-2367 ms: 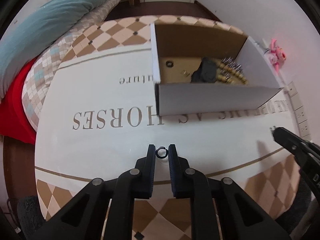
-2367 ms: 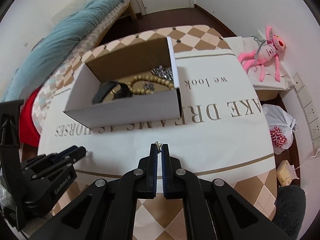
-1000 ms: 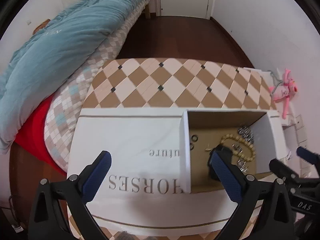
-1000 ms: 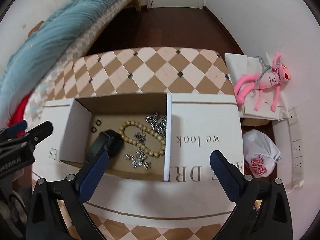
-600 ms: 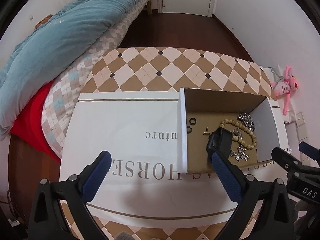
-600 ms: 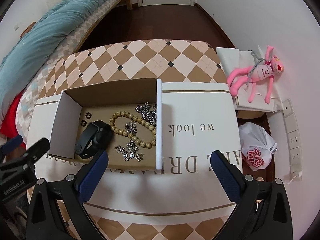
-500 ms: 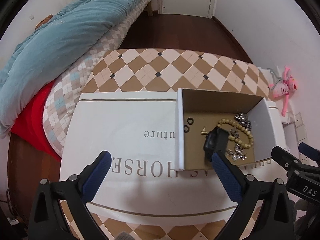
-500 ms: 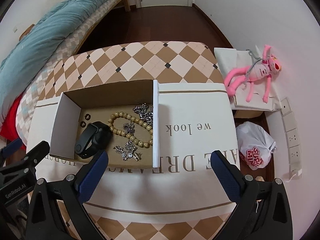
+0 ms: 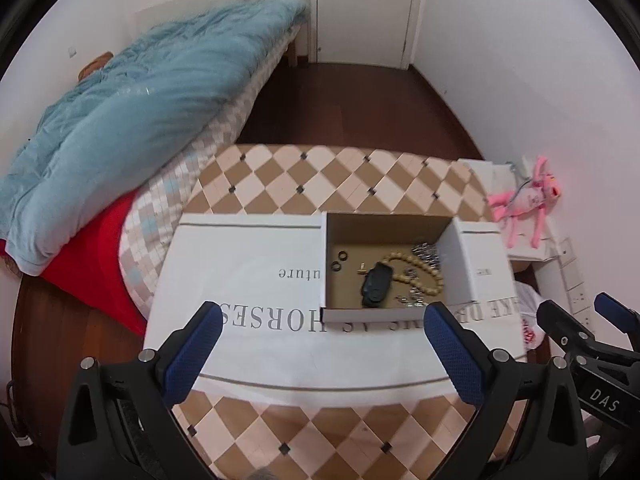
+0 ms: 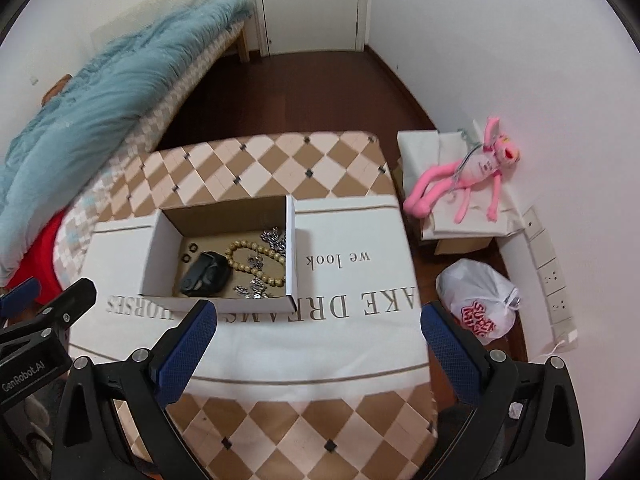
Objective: Organize jewelry
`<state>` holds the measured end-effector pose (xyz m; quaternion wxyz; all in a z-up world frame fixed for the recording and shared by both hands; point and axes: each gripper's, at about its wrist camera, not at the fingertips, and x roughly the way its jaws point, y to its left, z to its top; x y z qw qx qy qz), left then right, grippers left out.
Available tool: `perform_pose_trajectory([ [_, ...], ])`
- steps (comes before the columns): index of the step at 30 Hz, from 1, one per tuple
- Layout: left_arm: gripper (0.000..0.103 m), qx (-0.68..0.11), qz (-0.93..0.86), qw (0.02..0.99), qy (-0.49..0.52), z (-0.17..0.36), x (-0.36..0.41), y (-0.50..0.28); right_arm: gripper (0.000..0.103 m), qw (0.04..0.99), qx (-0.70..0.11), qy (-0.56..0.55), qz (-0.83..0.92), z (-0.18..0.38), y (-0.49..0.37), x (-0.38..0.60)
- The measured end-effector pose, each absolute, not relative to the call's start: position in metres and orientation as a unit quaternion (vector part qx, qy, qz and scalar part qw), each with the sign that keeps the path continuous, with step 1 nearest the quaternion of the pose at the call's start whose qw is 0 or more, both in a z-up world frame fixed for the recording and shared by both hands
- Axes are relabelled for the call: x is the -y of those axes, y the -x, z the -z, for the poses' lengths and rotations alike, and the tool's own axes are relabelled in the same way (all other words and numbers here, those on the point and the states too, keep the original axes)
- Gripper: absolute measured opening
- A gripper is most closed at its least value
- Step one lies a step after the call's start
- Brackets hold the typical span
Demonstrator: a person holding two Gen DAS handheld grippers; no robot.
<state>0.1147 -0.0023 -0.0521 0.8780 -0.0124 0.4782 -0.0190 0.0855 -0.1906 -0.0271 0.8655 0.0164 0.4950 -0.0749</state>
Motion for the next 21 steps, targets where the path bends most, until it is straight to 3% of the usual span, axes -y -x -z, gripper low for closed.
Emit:
perform_pose_trajectory([
  [21,0.103,-0.422,0.025,0.906,0.016,-0.063,-0.003,-0.036,0.103,0.919,-0.388,-0.008,0.067,-0.122,0.005,0.173],
])
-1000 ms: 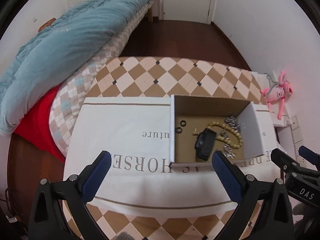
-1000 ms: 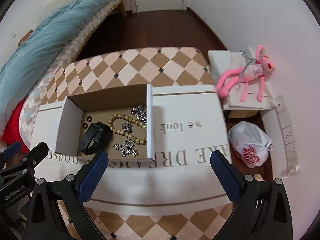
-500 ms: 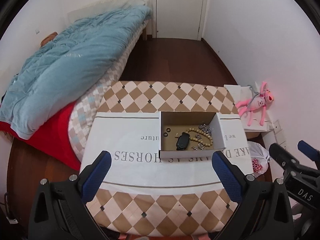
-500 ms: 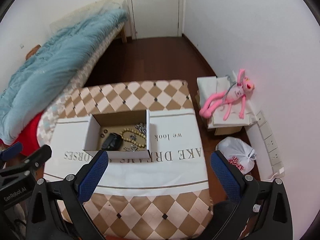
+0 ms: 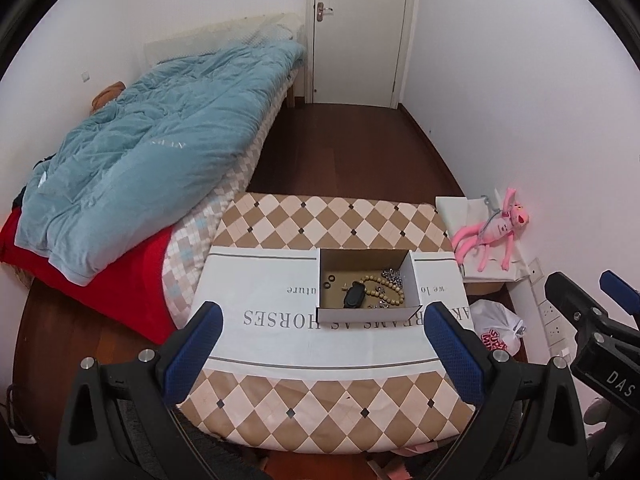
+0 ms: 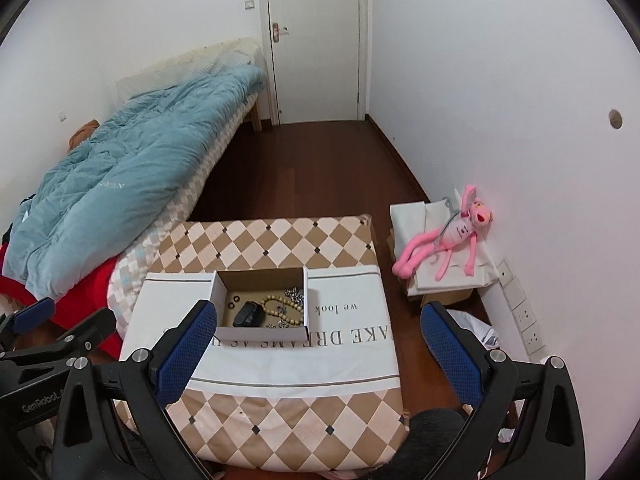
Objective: Organize jewelry
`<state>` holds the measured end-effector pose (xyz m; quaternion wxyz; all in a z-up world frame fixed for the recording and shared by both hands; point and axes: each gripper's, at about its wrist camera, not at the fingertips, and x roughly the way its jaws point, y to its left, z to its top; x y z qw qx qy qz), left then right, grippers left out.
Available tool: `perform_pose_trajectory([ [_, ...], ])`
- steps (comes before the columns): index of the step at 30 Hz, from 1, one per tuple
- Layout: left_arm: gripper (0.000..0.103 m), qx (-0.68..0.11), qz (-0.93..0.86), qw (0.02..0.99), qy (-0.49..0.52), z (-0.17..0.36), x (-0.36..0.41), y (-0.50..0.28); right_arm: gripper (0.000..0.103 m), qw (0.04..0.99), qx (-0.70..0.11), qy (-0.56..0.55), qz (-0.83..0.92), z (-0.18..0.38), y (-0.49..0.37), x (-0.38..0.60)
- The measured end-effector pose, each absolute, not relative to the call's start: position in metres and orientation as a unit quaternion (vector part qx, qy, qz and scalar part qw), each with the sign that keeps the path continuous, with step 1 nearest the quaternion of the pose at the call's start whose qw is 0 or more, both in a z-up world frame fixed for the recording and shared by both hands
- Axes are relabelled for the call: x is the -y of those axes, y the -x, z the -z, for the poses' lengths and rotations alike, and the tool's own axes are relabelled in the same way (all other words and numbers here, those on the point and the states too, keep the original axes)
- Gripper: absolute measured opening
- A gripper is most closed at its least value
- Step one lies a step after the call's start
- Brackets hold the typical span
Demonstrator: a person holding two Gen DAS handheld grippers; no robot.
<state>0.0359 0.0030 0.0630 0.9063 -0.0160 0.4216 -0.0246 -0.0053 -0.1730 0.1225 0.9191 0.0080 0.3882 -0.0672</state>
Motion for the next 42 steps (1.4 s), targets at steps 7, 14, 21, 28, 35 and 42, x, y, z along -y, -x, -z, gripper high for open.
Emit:
perform_pose_trajectory([
  [7,0.103,-0.418,0.022,0.908,0.01,-0.079,-0.004,-0.024,0.103,0.923,-0.38,-0.005,0.067,-0.139,0.021,0.168],
  [14,0.103,-0.421,0.022,0.907,0.011,-0.081,-0.004,-0.021,0.103,0.921,-0.383,-0.01,0.066,-0.142,0.027,0.168],
  [21,0.103,-0.441,0.018,0.897,0.013,-0.071,0.001,-0.035,0.103,0.917,-0.393,-0.006,0.071,-0.135,0.021,0.168],
  [28,0.103,-0.458,0.009,0.889,0.013,-0.055,0.003,-0.063,0.103,0.909,-0.409,0.001,0.079,-0.119,-0.007,0.173],
  [35,0.103,-0.484,0.011,0.875,0.012,-0.034,0.002,-0.09,0.103,0.898,-0.433,0.006,0.079,-0.096,-0.039,0.176],
  [42,0.103,-0.502,0.003,0.865,0.005,-0.015,0.0,-0.109,0.103,0.883,-0.462,0.008,0.081,-0.069,-0.063,0.178],
])
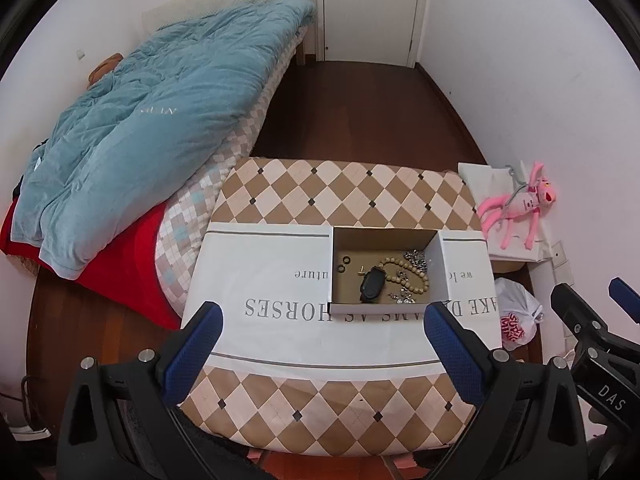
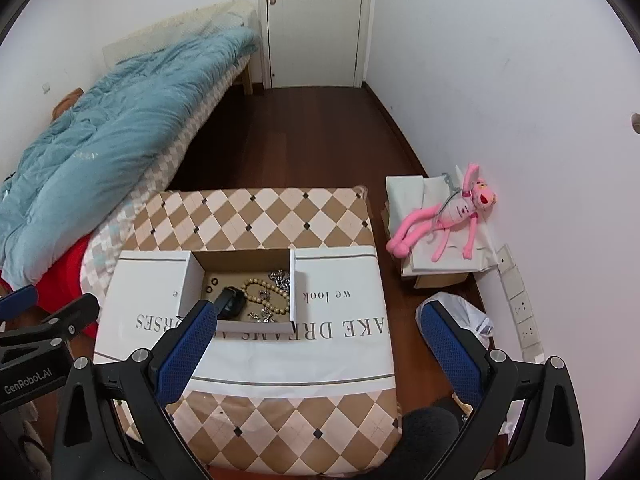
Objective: Organize jewelry
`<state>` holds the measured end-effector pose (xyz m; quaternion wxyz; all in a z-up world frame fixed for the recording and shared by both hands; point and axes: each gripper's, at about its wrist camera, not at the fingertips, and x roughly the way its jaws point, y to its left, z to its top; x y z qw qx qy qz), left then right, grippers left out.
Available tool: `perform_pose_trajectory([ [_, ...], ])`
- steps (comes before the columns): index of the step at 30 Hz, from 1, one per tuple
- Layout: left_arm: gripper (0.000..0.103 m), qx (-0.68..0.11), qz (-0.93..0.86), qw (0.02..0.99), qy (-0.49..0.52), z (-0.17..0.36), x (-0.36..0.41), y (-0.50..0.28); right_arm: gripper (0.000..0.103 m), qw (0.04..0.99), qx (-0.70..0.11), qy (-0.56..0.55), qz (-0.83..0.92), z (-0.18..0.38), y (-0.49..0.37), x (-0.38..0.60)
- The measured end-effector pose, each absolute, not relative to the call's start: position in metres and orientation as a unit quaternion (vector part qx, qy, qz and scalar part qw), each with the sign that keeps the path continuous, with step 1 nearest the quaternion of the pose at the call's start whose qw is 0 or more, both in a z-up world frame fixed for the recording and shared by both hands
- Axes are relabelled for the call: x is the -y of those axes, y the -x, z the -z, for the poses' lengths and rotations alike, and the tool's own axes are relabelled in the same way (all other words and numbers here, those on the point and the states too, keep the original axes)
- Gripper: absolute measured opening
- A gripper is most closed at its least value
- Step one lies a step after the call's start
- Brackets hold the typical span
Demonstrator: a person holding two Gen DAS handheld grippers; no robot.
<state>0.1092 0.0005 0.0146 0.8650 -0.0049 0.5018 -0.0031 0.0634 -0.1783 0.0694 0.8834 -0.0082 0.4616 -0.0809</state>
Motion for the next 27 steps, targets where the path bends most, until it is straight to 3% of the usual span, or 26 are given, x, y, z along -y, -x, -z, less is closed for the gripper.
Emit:
perform_pose_trajectory([
  [27,0.103,-0.517,0.015,0.856,0.0,0.008,0.006,-0.12,0.103,0.866,-0.494,0.017,0.074,-0.045,-0.081,0.176],
])
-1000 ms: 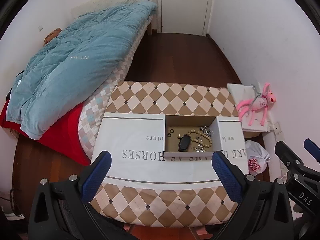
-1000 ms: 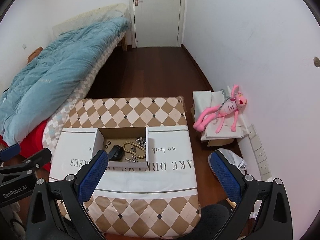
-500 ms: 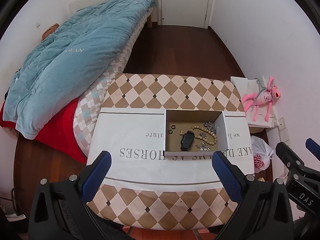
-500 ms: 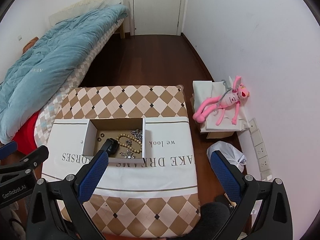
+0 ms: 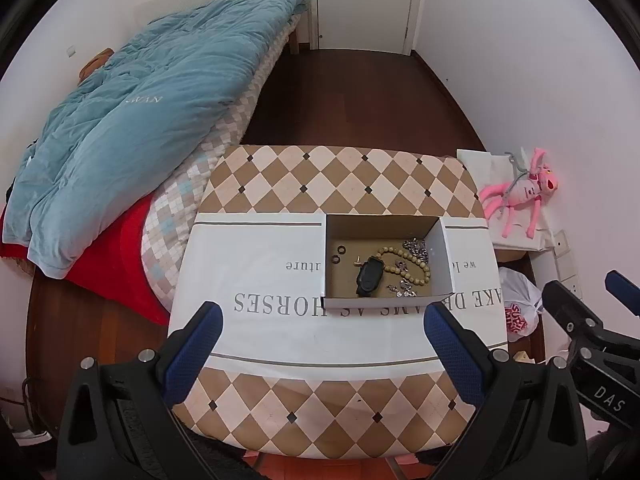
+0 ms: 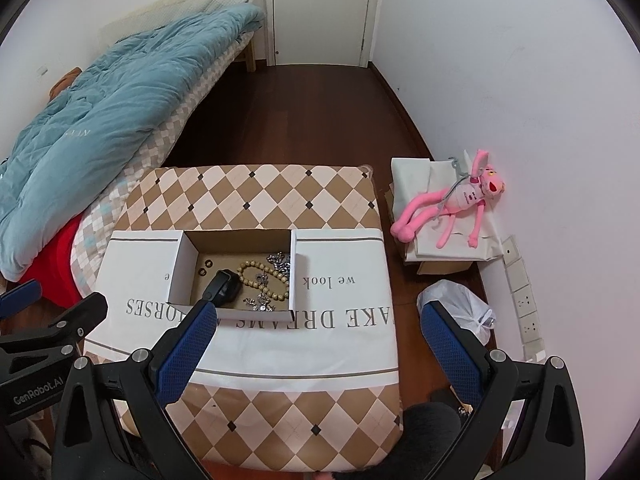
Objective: Organize jewelry
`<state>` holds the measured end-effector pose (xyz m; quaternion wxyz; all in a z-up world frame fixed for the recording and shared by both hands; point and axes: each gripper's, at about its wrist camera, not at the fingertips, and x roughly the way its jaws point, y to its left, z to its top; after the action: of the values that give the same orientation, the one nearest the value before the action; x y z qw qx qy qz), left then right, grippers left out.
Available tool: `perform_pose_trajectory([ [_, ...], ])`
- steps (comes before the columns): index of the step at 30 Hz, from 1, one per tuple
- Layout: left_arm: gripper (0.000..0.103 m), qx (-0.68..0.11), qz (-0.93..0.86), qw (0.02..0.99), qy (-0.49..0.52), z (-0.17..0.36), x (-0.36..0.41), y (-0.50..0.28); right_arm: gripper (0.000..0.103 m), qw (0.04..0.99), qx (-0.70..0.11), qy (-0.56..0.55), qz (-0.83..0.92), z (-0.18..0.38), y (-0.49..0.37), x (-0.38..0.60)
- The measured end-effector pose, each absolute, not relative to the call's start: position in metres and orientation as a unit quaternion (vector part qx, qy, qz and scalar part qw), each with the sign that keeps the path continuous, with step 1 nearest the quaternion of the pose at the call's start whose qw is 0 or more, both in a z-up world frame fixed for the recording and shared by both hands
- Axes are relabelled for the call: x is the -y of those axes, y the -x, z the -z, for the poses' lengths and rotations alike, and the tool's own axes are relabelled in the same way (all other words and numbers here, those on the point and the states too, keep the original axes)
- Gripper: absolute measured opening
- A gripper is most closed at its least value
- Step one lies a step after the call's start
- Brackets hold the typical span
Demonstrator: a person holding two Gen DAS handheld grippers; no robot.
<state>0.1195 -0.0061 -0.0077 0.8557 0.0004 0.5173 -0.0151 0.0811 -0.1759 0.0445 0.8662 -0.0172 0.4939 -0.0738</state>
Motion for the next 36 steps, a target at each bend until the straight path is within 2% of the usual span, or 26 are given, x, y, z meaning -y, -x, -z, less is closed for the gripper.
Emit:
perform_pose_trajectory([
  [36,0.103,-0.505,0.021,0.863,-0.009,0.0001,0.01,-0.1151,0.103,0.868,-0.491,0.016,0.074,-0.0479,-0.0775,0.176],
])
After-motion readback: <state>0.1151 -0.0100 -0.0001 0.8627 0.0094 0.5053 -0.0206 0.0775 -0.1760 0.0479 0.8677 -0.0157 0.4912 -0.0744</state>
